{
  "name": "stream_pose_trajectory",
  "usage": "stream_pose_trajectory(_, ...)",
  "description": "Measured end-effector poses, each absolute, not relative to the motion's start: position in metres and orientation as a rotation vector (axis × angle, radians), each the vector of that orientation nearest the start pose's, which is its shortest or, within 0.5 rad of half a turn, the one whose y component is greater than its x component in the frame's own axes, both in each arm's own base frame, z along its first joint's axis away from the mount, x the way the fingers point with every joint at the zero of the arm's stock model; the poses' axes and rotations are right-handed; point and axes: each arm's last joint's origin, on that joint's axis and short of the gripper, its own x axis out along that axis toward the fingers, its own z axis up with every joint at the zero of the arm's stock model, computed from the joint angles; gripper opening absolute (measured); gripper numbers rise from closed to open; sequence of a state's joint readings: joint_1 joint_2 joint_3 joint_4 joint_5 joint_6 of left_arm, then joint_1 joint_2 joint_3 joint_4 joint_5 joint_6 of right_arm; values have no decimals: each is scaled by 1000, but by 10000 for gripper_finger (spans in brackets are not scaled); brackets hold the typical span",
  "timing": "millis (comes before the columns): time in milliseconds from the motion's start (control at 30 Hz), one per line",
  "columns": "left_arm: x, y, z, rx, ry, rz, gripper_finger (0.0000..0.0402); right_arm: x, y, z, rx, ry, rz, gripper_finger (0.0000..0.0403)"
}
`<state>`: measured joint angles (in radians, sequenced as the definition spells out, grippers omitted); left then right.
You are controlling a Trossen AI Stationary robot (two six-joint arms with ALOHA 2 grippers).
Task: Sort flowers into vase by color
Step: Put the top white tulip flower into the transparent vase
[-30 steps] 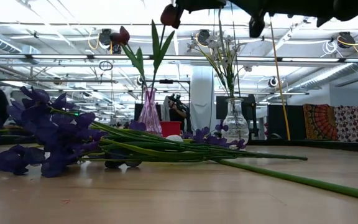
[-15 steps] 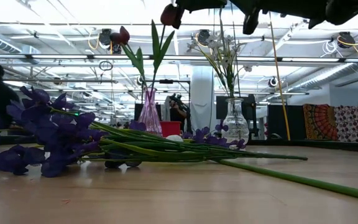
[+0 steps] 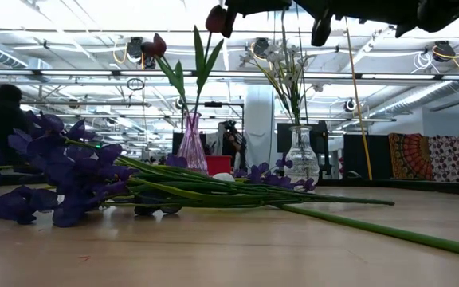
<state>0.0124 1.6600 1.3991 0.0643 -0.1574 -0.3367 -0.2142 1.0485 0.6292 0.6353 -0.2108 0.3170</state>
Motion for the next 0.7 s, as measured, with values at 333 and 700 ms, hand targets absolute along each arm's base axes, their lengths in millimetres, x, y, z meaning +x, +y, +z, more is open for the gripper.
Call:
stream_pose_trajectory(333, 390, 8, 342, -322, 173, 176, 11, 226, -43, 308, 243, -212, 24, 3)
stream_pose_trajectory(700, 390, 8, 342, -322, 173, 176, 11, 224, -44, 311, 233, -225, 17, 1)
